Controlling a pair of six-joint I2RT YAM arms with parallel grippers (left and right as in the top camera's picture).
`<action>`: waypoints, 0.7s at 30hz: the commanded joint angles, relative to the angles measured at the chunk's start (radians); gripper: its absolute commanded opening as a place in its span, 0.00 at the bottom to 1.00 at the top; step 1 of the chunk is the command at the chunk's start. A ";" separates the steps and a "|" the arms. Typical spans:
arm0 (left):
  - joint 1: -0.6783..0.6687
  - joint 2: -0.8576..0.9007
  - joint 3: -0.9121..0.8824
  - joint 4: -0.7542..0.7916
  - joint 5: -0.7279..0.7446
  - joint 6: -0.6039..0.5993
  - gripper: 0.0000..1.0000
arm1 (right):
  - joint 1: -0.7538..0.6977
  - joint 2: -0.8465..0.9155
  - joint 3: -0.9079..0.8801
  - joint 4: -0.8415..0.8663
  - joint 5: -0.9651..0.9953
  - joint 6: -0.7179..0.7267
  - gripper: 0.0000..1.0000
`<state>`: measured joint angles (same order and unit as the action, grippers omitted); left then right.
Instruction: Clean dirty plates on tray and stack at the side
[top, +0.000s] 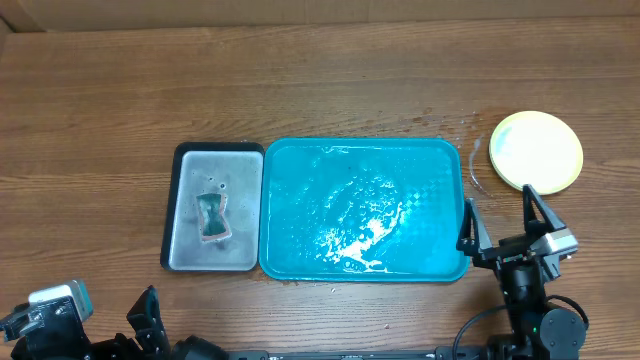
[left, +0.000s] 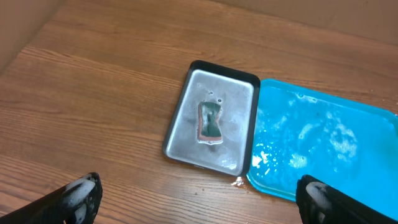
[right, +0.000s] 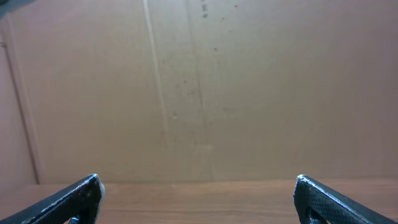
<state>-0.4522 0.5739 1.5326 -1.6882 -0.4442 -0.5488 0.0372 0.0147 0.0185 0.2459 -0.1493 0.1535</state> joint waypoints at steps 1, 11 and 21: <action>-0.006 -0.008 0.005 -0.001 0.005 -0.016 1.00 | -0.090 -0.012 -0.011 0.000 -0.114 0.005 1.00; -0.006 -0.008 0.005 -0.001 0.005 -0.016 1.00 | -0.089 -0.012 -0.011 -0.241 -0.004 0.003 1.00; -0.006 -0.008 0.005 -0.001 0.005 -0.016 1.00 | -0.089 -0.012 -0.011 -0.323 0.026 -0.015 1.00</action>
<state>-0.4522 0.5739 1.5326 -1.6882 -0.4442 -0.5488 -0.0570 0.0120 0.0185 -0.0780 -0.1406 0.1490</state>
